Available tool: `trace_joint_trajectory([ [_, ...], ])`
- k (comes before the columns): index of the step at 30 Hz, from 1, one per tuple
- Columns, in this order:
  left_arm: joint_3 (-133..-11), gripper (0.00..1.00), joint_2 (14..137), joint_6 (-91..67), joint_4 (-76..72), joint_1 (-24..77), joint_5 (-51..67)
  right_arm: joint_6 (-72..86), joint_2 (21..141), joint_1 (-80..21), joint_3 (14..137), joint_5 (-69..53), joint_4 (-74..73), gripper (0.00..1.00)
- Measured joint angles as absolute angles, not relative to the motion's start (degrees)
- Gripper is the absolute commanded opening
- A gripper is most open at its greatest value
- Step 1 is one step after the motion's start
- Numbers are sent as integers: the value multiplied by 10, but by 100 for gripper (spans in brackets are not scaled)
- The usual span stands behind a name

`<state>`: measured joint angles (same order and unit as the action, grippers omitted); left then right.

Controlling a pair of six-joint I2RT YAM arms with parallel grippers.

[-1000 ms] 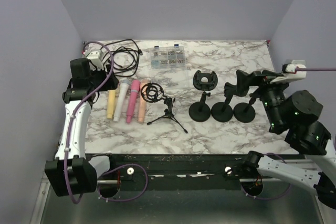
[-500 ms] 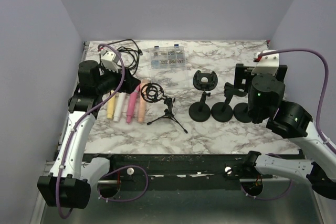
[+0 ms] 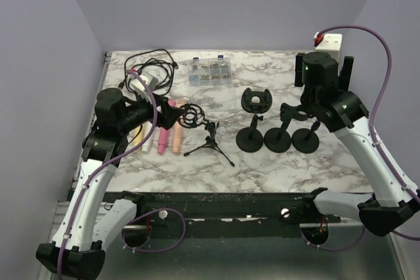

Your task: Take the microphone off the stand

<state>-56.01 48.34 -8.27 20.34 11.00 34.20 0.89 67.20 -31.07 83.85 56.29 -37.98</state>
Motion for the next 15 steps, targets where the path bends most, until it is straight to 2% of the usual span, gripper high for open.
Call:
trace_joint_trajectory([
  [4, -560, 75, 465, -71, 204, 130, 334, 36, 688, -279, 850, 530, -404, 93],
  [7, -560, 76, 458, -68, 204, 139, 333, 55, 681, -265, 856, 515, -422, 79],
  [10, -560, 75, 456, -68, 204, 145, 334, 73, 672, -249, 860, 503, -439, 76],
  [12, -560, 75, 455, -68, 204, 151, 334, 84, 664, -241, 860, 496, -451, 68],
  [15, -560, 75, 453, -66, 204, 159, 334, 97, 656, -233, 860, 493, -467, 66],
])
